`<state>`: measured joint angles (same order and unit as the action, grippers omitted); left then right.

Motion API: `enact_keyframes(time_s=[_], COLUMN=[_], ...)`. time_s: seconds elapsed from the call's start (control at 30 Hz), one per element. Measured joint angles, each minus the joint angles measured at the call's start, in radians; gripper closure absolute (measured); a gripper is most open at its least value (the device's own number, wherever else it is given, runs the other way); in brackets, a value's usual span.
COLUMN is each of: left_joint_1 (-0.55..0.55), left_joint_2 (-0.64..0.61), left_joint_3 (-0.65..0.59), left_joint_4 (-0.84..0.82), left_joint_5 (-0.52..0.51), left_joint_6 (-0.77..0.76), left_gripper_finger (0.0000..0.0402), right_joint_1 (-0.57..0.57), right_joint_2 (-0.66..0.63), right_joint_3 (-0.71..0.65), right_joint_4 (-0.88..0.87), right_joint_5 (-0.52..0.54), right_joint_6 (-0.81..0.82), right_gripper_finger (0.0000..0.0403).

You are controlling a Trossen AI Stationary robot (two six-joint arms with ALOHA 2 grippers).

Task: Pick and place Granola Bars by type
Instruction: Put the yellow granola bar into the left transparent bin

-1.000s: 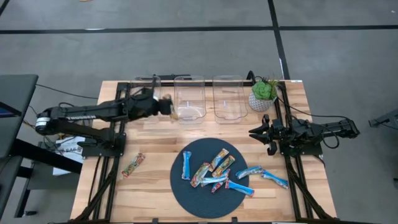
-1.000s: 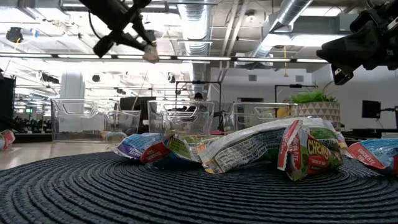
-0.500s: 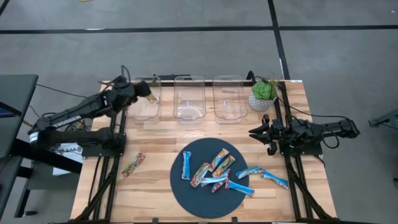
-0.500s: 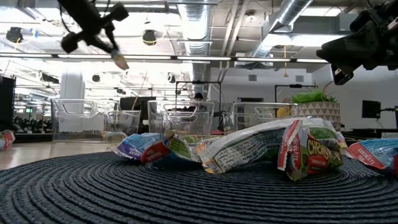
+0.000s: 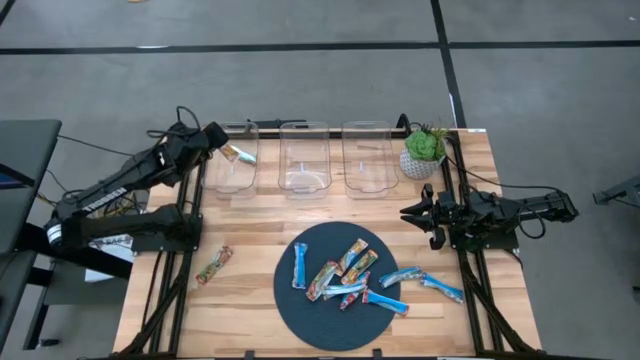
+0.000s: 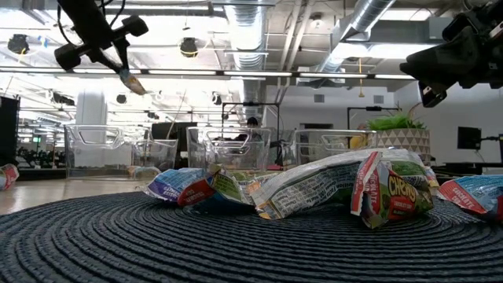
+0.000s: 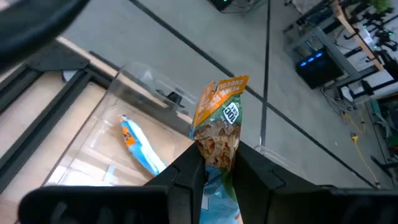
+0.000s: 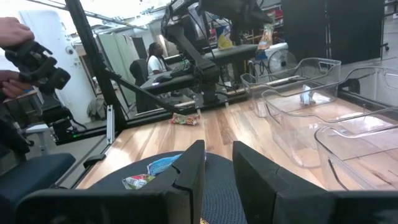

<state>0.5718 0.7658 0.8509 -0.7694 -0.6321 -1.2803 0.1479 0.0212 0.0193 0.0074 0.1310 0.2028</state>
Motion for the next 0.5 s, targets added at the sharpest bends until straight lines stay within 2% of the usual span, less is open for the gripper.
enact_keyframes(time_s=[0.23, 0.5], left_joint_1=[0.067, 0.169], left_joint_2=[0.025, 0.129], left_joint_3=[-0.071, -0.097], left_joint_4=[0.022, 0.027], left_joint_5=[0.112, 0.247], left_joint_6=[-0.075, -0.077], left_gripper_finger=[0.0336, 0.0336], right_joint_1=[0.000, 0.000], right_joint_2=[0.000, 0.000], right_joint_3=[0.000, 0.000], right_joint_4=[0.000, 0.000], right_joint_5=[0.000, 0.000], right_joint_6=[0.000, 0.000], right_gripper_finger=[0.0326, 0.0326])
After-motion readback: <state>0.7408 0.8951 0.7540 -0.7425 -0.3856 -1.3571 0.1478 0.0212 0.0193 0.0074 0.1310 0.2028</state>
